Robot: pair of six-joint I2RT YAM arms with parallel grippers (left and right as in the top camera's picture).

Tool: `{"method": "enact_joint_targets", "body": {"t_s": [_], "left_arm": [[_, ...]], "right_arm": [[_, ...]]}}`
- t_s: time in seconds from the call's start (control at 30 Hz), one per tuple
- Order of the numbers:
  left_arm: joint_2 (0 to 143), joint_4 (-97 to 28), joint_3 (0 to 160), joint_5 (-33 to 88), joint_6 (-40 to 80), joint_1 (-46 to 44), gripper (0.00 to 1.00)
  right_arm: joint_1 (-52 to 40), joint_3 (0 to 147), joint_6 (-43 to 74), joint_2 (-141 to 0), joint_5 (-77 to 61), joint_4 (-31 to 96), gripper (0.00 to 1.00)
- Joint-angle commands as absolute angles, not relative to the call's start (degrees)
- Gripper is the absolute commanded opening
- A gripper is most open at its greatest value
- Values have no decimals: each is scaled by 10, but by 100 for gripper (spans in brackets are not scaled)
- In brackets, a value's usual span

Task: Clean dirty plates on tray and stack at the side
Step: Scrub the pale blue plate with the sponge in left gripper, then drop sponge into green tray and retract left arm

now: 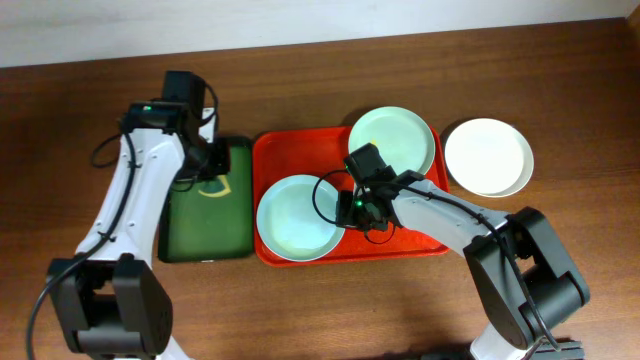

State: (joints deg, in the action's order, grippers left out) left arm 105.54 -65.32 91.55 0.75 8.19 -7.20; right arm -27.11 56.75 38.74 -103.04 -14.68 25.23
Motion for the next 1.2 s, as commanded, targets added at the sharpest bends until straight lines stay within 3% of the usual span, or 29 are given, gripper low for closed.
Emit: {"method": "enact_joint_targets", "body": {"t_s": [0.0,0.5,0.9,0.97,1.0,1.17], "left_arm": [[1055,-643,911,-37,83,-61,0],[1061,-473,758,-84,83,-61,0],[1061,-424,693,-66,83,-62,2],[1060,-427,701,-46,83,-62,22],[1059,-437,713,-32,83,-62,45],[1025,-565,893,-10,83,-39,87]], "right_arm": [[-274,562,386,-1036,-146,255,4],[-274,562,386,-1036,-146,255,4],[-274,562,386,-1036,-146,255,4],[-274,562,386,-1036,-146,255,4],[-274,562,386,-1036,-146,255,4],[-274,562,386,-1036,-146,255,4]]}}
